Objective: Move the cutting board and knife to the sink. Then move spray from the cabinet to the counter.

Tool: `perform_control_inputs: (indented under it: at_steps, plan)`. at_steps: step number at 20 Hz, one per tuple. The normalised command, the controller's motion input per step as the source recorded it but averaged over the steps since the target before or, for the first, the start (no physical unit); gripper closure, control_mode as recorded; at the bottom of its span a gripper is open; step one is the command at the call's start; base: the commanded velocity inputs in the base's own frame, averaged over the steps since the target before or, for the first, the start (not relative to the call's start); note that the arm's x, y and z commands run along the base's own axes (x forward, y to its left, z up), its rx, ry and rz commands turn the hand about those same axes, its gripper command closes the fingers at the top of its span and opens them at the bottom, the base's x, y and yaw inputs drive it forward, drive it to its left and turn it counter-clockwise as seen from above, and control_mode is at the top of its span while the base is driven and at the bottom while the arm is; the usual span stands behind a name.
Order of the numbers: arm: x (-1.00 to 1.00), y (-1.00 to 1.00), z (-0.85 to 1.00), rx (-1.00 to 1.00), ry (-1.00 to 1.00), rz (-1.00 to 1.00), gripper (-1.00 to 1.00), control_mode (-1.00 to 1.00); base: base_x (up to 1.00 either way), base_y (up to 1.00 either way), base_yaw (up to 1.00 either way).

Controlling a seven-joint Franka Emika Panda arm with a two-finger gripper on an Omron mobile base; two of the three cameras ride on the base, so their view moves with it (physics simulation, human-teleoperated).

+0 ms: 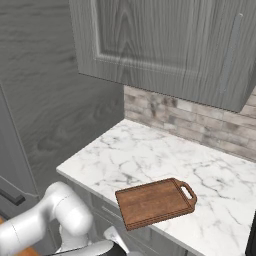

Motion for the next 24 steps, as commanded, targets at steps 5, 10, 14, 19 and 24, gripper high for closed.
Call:
perform_control_inputs:
  at_steps: [5, 10, 14, 19, 24]
  plan:
    - [0.0, 0.0, 0.0, 0.07, -0.02, 0.0, -1.0, -1.0, 0.0, 0.0, 0.0]
    - [0.0, 0.13, -0.05, 0.16, -0.12, -0.04, -1.0, -1.0, 0.0, 0.0, 0.0]
    - [0.0, 0.26, -0.12, 0.19, -0.11, -0.13, -1.0, -1.0, 0.0, 0.0, 0.0]
    - [0.25, 0.09, -0.06, 0.14, -0.05, -0.11, -1.0, -1.0, 0.0, 0.0, 0.0]
    - [0.53, 0.03, 0.0, 0.0, 0.01, -0.01, -1.0, -1.0, 0.0, 0.0, 0.0]
